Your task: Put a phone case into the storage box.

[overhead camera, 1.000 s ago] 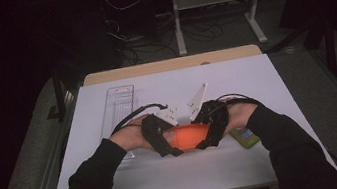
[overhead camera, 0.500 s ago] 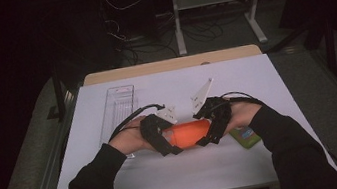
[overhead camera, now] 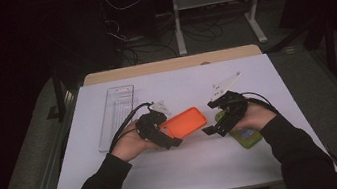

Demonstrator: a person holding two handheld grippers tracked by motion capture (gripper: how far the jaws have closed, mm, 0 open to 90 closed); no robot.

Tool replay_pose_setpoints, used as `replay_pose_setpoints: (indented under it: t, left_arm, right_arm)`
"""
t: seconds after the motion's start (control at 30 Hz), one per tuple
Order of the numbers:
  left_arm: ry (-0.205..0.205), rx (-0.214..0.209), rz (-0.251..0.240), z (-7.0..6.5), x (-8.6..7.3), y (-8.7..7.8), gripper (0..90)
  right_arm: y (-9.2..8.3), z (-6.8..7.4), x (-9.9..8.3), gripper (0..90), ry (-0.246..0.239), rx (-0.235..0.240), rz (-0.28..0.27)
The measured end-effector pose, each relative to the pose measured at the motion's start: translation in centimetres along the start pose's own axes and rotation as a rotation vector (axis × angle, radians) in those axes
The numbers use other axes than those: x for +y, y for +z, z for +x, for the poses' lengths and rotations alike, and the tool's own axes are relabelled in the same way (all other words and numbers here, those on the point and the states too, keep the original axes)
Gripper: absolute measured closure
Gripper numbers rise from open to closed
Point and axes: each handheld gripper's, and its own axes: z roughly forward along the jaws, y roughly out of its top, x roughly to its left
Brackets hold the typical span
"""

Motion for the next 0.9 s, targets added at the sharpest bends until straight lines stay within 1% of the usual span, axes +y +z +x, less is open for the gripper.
replay_pose_setpoints:
  t: [0.03, 0.07, 0.1, 0.13, 0.17, 0.2, 0.23, 0.27, 0.3, 0.33, 0.37, 0.4, 0.43, 0.47, 0.5, 0.53, 0.57, 0.6, 0.63, 0.67, 0.7, 0.73, 0.77, 0.8, 0.83, 0.87, 0.9]
  left_arm:
    - [0.004, 0.011, 0.005, 0.2, 0.0, -0.1, 15.7]
    - [-0.042, 0.024, -0.004, 0.2, -0.2, -0.2, 15.7]
    - [-0.042, 0.024, -0.004, 0.2, -0.2, -0.2, 15.7]
    - [-0.067, 0.028, -0.009, 0.3, -0.3, -0.2, 15.7]
    - [-0.081, 0.034, -0.015, 0.3, -0.3, -0.1, 15.7]
    - [-0.086, 0.040, -0.018, 0.3, -0.4, -0.1, 15.7]
    - [-0.091, 0.045, -0.011, 0.2, -0.5, -0.1, 15.7]
    - [-0.071, 0.059, 0.018, 0.4, -0.6, -0.3, 15.7]
    - [-0.084, 0.060, 0.018, 0.3, -0.6, -0.2, 15.7]
    - [-0.082, 0.070, 0.016, 0.4, -0.7, -0.1, 15.7]
    - [-0.078, 0.075, 0.020, 0.4, -0.8, -0.1, 15.7]
    - [-0.089, 0.077, 0.016, 0.3, -0.9, 0.1, 15.7]
    - [-0.080, 0.082, 0.024, 0.4, -1.0, 0.1, 15.7]
    - [-0.092, 0.082, 0.022, 0.3, -1.1, 0.3, 15.7]
    - [-0.104, 0.081, 0.009, 0.2, -1.2, 0.5, 15.7]
    - [-0.084, 0.084, 0.027, 0.4, -1.2, 0.5, 15.7]
    - [-0.086, 0.084, 0.027, 0.3, -1.3, 0.6, 15.7]
    - [-0.092, 0.093, 0.027, 0.2, -1.3, 0.8, 15.6]
    - [-0.092, 0.093, 0.027, 0.2, -1.3, 0.8, 15.6]
    - [-0.108, 0.089, 0.014, 0.1, -1.3, 0.9, 15.6]
    - [-0.085, 0.091, 0.034, 0.2, -1.2, 0.8, 15.6]
    - [-0.081, 0.090, 0.031, 0.2, -1.2, 0.9, 15.6]
    - [-0.087, 0.082, 0.028, 0.2, -1.1, 0.8, 15.6]
    - [-0.081, 0.078, 0.027, 0.2, -1.0, 0.7, 15.6]
    - [-0.078, 0.080, 0.027, 0.2, -0.9, 0.7, 15.6]
    - [-0.077, 0.085, 0.025, 0.1, -0.9, 0.7, 15.6]
    - [-0.072, 0.081, 0.033, 0.1, -0.9, 0.6, 15.6]
  right_arm:
    - [-0.2, 0.1, -0.3, 2.3, 0.034, 0.000, -0.010]
    - [-0.3, 0.2, -1.1, 2.3, 0.080, -0.011, -0.027]
    - [-0.3, 0.2, -1.1, 2.3, 0.080, -0.011, -0.027]
    - [-0.3, 0.2, -1.4, 2.2, 0.091, -0.023, -0.024]
    - [-0.3, 0.2, -1.8, 2.2, 0.104, -0.034, -0.026]
    - [-0.3, 0.2, -2.2, 1.9, 0.120, -0.045, -0.030]
    - [-0.3, 0.3, -2.5, 1.7, 0.129, -0.061, -0.037]
    - [-0.3, 0.3, -2.8, 1.8, 0.138, -0.068, -0.046]
    - [-0.4, 0.5, -3.1, 1.8, 0.157, -0.076, -0.054]
    - [-0.4, 0.8, -3.5, 1.8, 0.177, -0.097, -0.075]
    - [-0.4, 0.8, -3.5, 1.8, 0.177, -0.097, -0.075]
    - [-0.4, 1.0, -3.7, 1.8, 0.187, -0.108, -0.094]
    - [-0.4, 1.1, -3.9, 1.9, 0.210, -0.118, -0.112]
    - [-0.3, 1.5, -4.4, 1.9, 0.227, -0.140, -0.145]
    - [-0.3, 1.5, -4.4, 1.9, 0.227, -0.140, -0.145]
    - [-0.2, 1.7, -4.7, 2.0, 0.245, -0.152, -0.155]
    - [-0.1, 1.9, -4.9, 2.1, 0.250, -0.165, -0.161]
    - [0.2, 2.3, -5.3, 2.8, 0.265, -0.201, -0.171]
    - [0.2, 2.3, -5.3, 2.8, 0.265, -0.201, -0.171]
    - [0.3, 2.5, -5.6, 4.2, 0.281, -0.217, -0.187]
    - [0.7, 2.6, -6.0, 5.8, 0.283, -0.243, -0.229]
    - [0.7, 2.6, -6.0, 5.8, 0.283, -0.243, -0.229]
    - [0.9, 2.7, -6.1, 5.8, 0.293, -0.244, -0.238]
    - [1.1, 2.7, -6.1, 5.7, 0.300, -0.247, -0.240]
    - [1.2, 2.7, -6.2, 5.4, 0.296, -0.255, -0.238]
    - [1.3, 2.7, -6.2, 5.4, 0.295, -0.252, -0.232]
    - [1.4, 2.8, -6.3, 5.8, 0.284, -0.268, -0.219]
